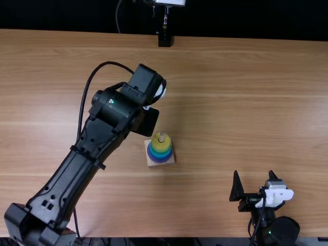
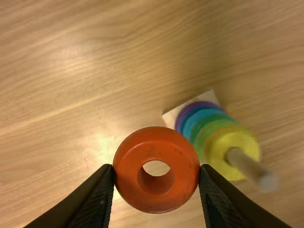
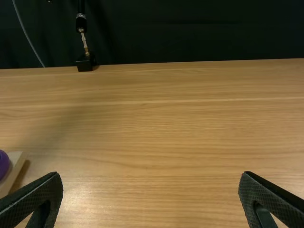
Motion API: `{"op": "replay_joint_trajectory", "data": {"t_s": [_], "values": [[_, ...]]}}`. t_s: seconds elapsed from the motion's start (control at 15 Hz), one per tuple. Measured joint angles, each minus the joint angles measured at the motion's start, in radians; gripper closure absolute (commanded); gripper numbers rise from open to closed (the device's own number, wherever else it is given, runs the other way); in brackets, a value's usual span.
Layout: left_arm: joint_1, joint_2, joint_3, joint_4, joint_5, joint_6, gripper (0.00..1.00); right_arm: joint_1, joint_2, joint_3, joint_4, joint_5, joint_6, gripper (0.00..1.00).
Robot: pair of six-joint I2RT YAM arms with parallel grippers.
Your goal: Build the Hanoi tower: stack the rings onto the peg from bottom to top in this color order: purple, dark blue, light blue, dark green, light green, yellow, orange.
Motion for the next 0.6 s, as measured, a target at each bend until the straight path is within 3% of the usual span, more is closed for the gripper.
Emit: {"op": "replay_joint_trajectory", "data": {"t_s": [0.27,0.6], "values": [[-0.059,0.000,0.023,-0.004,0.004,-0.052,1.00,0.000,0.000,0.000,0.000,0.000,0.000,0.00],[-0.085,0.000,0.034,-0.019,0.006,-0.090,1.00,0.000,0.000,0.000,0.000,0.000,0.000,0.00]]}}
